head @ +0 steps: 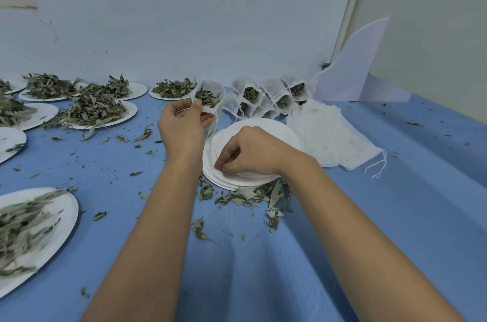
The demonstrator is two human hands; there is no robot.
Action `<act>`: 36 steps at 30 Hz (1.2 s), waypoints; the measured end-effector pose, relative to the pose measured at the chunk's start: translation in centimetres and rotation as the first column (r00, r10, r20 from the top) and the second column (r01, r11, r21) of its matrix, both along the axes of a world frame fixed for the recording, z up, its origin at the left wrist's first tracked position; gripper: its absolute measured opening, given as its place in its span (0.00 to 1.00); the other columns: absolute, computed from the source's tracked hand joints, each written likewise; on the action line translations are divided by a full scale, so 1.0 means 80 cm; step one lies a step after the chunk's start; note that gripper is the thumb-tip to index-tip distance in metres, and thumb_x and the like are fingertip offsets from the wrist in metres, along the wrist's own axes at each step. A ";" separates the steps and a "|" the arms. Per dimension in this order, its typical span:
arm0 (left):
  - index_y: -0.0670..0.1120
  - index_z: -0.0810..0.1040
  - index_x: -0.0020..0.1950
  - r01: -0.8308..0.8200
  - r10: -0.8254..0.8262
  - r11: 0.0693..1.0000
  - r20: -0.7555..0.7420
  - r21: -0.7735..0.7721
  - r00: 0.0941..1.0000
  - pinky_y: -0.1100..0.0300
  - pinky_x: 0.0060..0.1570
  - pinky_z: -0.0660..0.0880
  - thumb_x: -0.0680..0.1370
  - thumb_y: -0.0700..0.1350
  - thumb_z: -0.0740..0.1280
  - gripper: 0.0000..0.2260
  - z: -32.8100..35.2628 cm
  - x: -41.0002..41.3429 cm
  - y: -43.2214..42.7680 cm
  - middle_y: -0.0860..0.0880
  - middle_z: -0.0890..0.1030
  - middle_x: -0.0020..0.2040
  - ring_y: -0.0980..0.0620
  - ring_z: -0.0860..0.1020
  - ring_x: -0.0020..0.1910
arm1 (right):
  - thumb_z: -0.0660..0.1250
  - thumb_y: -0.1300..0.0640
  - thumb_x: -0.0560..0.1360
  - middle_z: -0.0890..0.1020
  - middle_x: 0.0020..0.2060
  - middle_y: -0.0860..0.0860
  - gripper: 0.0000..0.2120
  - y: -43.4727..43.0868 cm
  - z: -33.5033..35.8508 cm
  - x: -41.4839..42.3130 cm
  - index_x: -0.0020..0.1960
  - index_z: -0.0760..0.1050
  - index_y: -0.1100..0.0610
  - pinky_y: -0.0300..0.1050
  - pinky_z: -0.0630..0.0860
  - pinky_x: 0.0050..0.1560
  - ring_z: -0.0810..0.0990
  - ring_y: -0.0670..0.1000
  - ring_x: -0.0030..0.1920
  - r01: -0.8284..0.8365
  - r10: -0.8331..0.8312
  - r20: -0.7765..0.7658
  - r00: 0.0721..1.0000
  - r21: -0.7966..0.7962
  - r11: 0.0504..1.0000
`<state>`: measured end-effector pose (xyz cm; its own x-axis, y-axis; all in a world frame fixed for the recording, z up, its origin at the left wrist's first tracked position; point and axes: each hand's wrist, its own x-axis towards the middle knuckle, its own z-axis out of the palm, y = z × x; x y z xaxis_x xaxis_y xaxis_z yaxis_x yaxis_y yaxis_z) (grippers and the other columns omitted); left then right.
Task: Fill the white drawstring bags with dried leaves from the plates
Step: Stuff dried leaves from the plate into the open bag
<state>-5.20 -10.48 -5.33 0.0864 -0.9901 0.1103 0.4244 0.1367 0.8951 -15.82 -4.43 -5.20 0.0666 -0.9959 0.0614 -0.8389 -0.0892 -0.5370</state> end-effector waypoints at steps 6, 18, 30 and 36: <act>0.46 0.73 0.43 0.014 -0.014 1.000 0.007 0.003 1.000 0.67 0.36 0.78 0.79 0.39 0.66 0.06 0.000 -0.003 0.001 0.45 0.78 0.40 0.59 0.79 0.27 | 0.70 0.63 0.69 0.84 0.38 0.47 0.05 -0.001 -0.004 0.010 0.43 0.84 0.57 0.41 0.76 0.46 0.79 0.46 0.42 0.003 -0.008 -0.100 0.995 -0.047 0.999; 0.48 0.75 0.45 0.012 0.023 0.992 0.270 -0.129 0.963 0.57 0.41 0.78 0.78 0.43 0.67 0.03 -0.007 -0.007 0.002 0.48 0.79 0.36 0.54 0.77 0.33 | 0.70 0.63 0.70 0.84 0.36 0.46 0.06 -0.012 0.027 -0.009 0.42 0.83 0.55 0.32 0.76 0.42 0.80 0.40 0.37 0.478 -0.221 0.490 0.843 -0.495 0.726; 0.47 0.74 0.45 0.073 -0.039 0.982 0.193 -0.175 0.980 0.70 0.31 0.72 0.78 0.37 0.65 0.05 -0.009 -0.008 0.002 0.50 0.76 0.34 0.62 0.75 0.29 | 0.55 0.53 0.76 0.76 0.32 0.44 0.15 -0.032 0.018 0.015 0.34 0.74 0.47 0.45 0.63 0.41 0.70 0.51 0.51 0.304 -0.306 0.060 0.950 -0.401 0.864; 0.43 0.76 0.45 0.241 -0.225 0.965 0.140 -0.106 0.964 0.65 0.37 0.75 0.77 0.35 0.64 0.04 -0.011 -0.002 -0.005 0.48 0.77 0.37 0.56 0.75 0.34 | 0.52 0.57 0.78 0.67 0.34 0.45 0.18 -0.028 0.026 0.022 0.30 0.60 0.49 0.55 0.56 0.55 0.64 0.54 0.51 0.270 -0.278 -0.024 0.960 -0.171 0.947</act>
<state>-5.34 -10.85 -6.18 -0.1675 -0.9598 0.2253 0.3423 0.1577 0.9263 -14.09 -6.66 -3.08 -0.2009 -0.9524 0.2294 -0.8672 0.0640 -0.4938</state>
